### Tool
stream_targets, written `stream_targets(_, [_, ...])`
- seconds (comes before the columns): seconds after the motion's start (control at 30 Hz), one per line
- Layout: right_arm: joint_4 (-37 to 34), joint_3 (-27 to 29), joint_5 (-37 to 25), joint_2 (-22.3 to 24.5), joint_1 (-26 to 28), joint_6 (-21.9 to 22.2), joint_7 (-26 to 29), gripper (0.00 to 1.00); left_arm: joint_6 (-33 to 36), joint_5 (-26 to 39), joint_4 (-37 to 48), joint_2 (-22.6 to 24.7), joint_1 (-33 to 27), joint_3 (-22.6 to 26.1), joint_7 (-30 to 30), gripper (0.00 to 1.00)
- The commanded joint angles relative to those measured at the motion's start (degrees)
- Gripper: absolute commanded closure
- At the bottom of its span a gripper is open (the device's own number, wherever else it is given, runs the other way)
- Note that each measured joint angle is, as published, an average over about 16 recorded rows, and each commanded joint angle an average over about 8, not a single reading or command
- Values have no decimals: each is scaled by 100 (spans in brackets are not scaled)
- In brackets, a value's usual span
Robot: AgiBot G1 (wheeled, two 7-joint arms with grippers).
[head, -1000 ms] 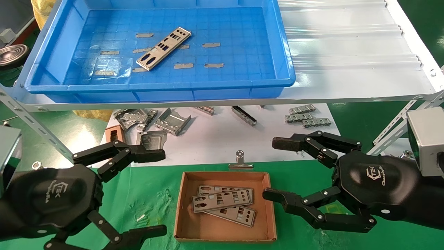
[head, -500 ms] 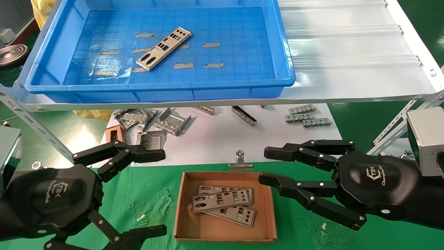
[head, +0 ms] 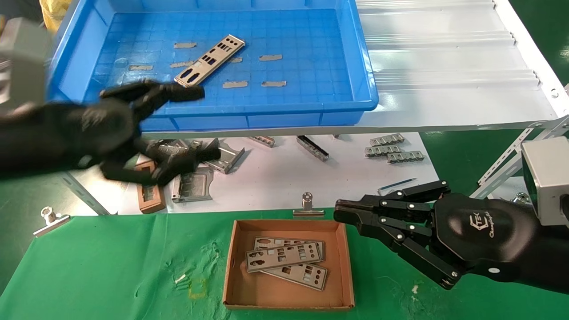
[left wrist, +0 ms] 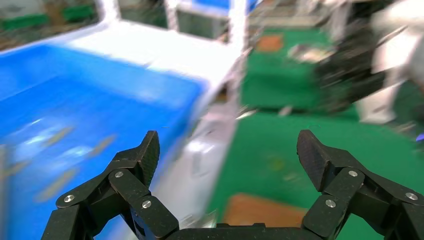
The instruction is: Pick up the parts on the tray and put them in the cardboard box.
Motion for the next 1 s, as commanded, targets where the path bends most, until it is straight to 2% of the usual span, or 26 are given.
stream_targets(0.03, [0, 0, 0, 0, 0, 0, 0, 100, 1, 393, 445, 215, -497, 180, 29, 0])
stream_targets(0.17, [0, 0, 0, 0, 0, 0, 0, 100, -355, 906, 1672, 773, -1244, 386, 334, 0])
stream_targets(0.33, [0, 0, 0, 0, 0, 0, 0, 100, -1133, 1418, 2925, 1377, -1898, 575, 670, 0])
stream_targets(0.47, [0, 0, 0, 0, 0, 0, 0, 100, -1687, 1737, 3598, 1765, -2221, 724, 839, 0])
stream_targets(0.6, [0, 0, 0, 0, 0, 0, 0, 98, -1954, 2002, 4056, 2052, -2450, 882, 1009, 0])
stream_targets(0.63, [0, 0, 0, 0, 0, 0, 0, 90, -1978, 2056, 4141, 2104, -2499, 917, 1055, 0])
stream_targets(0.87, [0, 0, 0, 0, 0, 0, 0, 4, -2070, 2270, 4535, 2316, -2750, 1055, 1360, 0])
stream_targets(0.9, [0, 0, 0, 0, 0, 0, 0, 0, -2094, 2279, 4583, 2340, -2771, 1060, 1389, 0])
stream_targets(1.0, [0, 0, 0, 0, 0, 0, 0, 0, -2161, 2281, 4729, 2407, -2812, 1059, 1433, 0])
